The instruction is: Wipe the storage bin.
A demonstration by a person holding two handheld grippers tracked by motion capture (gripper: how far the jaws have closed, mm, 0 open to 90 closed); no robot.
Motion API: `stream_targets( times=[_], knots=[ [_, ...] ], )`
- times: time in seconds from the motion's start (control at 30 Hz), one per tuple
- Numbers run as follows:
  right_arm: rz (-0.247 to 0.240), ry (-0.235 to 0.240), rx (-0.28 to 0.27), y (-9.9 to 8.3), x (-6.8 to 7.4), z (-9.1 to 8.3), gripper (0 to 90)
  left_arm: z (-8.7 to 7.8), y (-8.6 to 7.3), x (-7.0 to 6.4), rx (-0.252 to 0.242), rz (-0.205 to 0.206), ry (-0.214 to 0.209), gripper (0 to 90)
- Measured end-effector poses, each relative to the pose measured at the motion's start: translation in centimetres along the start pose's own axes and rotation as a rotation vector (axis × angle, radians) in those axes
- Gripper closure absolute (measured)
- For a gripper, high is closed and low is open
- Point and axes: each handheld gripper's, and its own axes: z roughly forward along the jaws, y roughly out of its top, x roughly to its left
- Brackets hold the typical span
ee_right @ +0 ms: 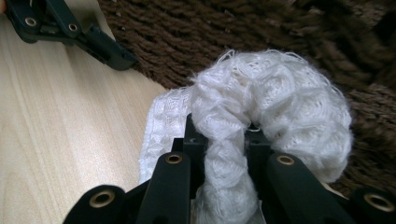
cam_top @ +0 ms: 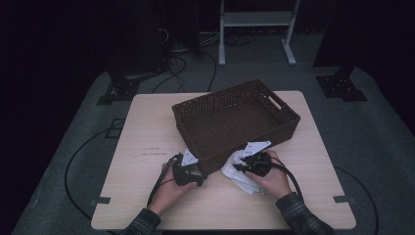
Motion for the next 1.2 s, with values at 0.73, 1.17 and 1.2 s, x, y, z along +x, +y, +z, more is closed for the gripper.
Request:
stream_targets(
  times=[0.73, 1.17, 1.2],
  knots=[
    [-0.003, 0.021, -0.017, 0.4, 0.8, 0.3, 76.3, 0.0, 0.0, 0.0, -0.004, -0.004, 0.000, 23.7],
    [-0.030, 0.010, -0.103, 2.0, 1.7, -1.8, 76.4, 0.0, 0.0, 0.0, -0.003, -0.007, -0.001, 23.7],
    [-0.028, 0.010, -0.104, 2.0, 1.7, -1.9, 76.4, 0.0, 0.0, 0.0, -0.003, -0.007, -0.001, 23.7]
  ],
)
